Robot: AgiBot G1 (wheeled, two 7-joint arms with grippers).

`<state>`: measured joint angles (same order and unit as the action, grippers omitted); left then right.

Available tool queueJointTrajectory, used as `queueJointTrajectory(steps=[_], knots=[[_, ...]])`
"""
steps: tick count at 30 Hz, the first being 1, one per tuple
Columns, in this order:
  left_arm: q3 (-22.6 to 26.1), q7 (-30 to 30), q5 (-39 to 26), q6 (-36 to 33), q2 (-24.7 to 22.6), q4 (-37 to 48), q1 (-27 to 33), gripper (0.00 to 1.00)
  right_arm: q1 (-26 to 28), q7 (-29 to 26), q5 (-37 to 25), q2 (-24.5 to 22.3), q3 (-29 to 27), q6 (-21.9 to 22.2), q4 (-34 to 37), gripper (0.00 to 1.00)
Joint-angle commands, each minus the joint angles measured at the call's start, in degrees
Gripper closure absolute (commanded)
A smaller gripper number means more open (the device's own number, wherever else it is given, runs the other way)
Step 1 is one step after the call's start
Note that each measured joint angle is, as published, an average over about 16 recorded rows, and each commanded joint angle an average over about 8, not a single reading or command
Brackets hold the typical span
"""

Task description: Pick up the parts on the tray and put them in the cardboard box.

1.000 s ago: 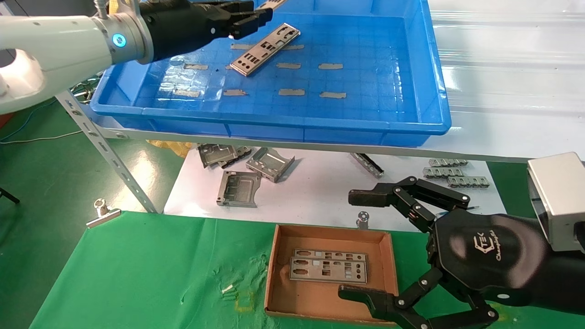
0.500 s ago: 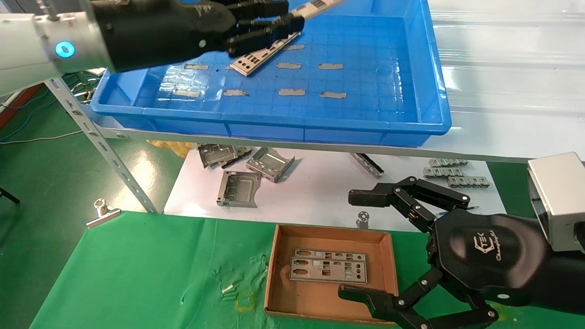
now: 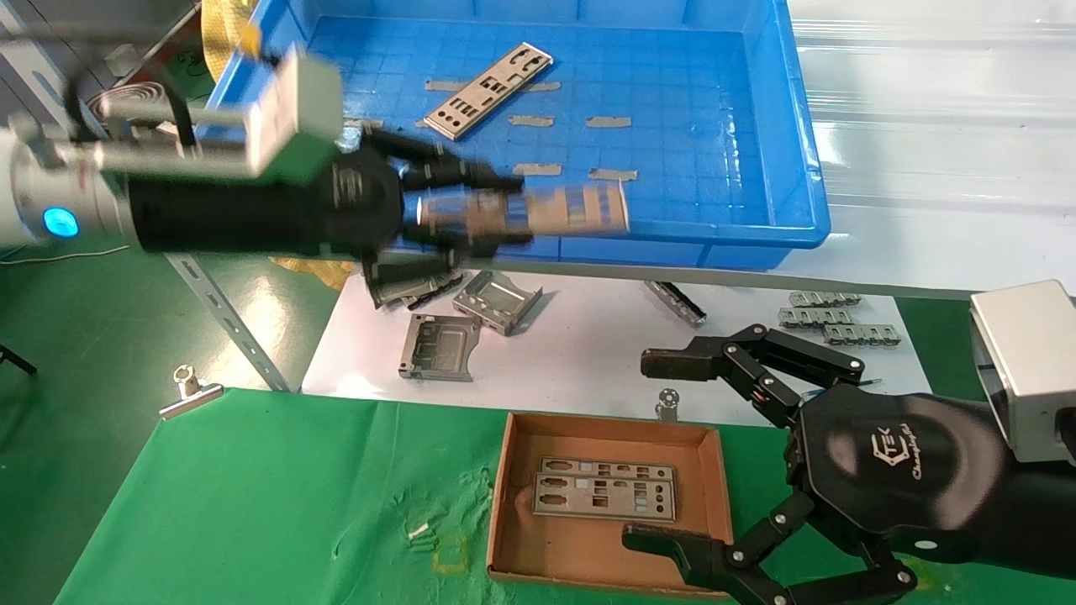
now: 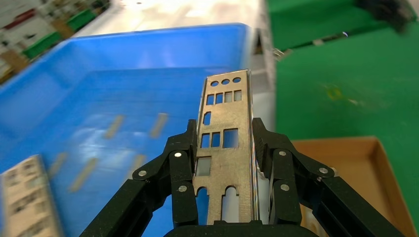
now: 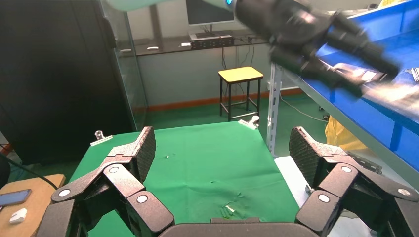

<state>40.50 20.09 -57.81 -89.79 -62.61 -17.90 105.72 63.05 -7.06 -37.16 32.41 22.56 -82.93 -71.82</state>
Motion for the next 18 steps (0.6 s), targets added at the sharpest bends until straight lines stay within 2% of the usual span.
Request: queueJointTrajectory(steps=[1, 10, 18], knots=[[0.38, 1.96, -0.26, -0.86, 0.76, -1.63, -1.32, 1.00, 0.00, 0.00, 0.00, 0.00, 0.00, 0.00, 0.00, 0.00], [1.79, 4.55, 2.86, -0.49, 3.08, -8.98, -8.75, 1.00, 0.00, 0.00, 0.00, 0.00, 0.00, 0.00, 0.00, 0.00], [3.79, 7.27, 2.06, 2.30, 0.40, -10.19, -14.64, 1.00, 0.00, 0.00, 0.00, 0.00, 0.00, 0.00, 0.00, 0.00]])
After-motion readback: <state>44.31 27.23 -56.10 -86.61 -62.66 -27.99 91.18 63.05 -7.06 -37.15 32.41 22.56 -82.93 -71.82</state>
